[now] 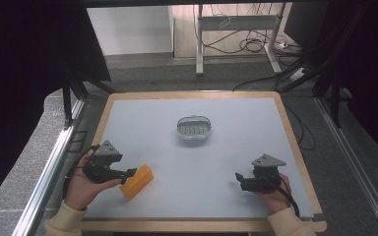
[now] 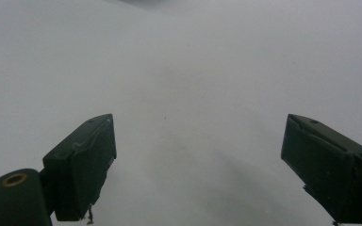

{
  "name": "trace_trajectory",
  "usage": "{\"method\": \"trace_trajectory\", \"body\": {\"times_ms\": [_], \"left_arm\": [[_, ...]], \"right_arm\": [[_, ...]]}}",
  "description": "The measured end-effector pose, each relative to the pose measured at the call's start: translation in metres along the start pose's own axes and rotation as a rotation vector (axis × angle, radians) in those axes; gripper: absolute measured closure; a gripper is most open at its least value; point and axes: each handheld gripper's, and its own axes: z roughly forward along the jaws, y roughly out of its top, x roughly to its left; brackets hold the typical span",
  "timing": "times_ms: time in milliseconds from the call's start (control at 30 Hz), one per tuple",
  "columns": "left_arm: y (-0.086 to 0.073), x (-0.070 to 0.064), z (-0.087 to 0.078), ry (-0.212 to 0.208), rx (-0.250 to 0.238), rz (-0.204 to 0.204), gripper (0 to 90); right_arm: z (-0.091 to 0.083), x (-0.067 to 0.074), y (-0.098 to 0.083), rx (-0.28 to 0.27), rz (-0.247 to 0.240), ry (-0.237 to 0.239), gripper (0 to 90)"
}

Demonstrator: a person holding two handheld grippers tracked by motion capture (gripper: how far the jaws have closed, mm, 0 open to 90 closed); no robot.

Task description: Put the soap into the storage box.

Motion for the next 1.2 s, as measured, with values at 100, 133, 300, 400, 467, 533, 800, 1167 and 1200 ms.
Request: {"method": "trace_trajectory", "body": {"times_ms": [100, 133, 300, 400, 467, 533, 800, 1167, 1200], "left_arm": [[-0.001, -0.002, 0.003, -0.007, 0.011, 0.002, 26.6], [-0.001, -0.003, 0.005, -0.011, 0.021, 0.004, 26.6], [-0.001, -0.007, 0.011, -0.013, 0.040, 0.009, 26.6], [-0.001, -0.010, 0.014, -0.021, 0.050, 0.015, 26.6], [-0.001, -0.011, 0.015, -0.024, 0.054, 0.014, 26.6], [-0.002, -0.013, 0.018, -0.030, 0.066, 0.021, 26.4], [-0.004, -0.017, 0.032, -0.046, 0.122, 0.040, 25.7], [-0.003, -0.015, 0.053, -0.051, 0.208, 0.031, 30.2], [-0.003, -0.015, 0.055, -0.053, 0.213, 0.028, 30.2]], "right_arm": [[0.000, 0.000, 0.000, 0.000, 0.005, 0.004, 11.4], [0.000, -0.001, 0.000, 0.000, 0.005, 0.006, 11.4], [0.000, -0.001, -0.001, 0.001, 0.005, 0.005, 11.4], [0.000, 0.000, 0.000, 0.000, 0.001, 0.003, 11.5], [0.000, 0.000, 0.000, 0.000, 0.000, 0.002, 11.5], [0.000, 0.000, 0.000, 0.001, -0.002, 0.001, 11.5], [0.001, 0.000, 0.000, 0.005, 0.000, -0.001, 11.5], [0.002, 0.000, -0.001, 0.014, -0.002, -0.004, 11.5], [0.002, 0.000, -0.001, 0.014, -0.002, -0.004, 11.5]]}}
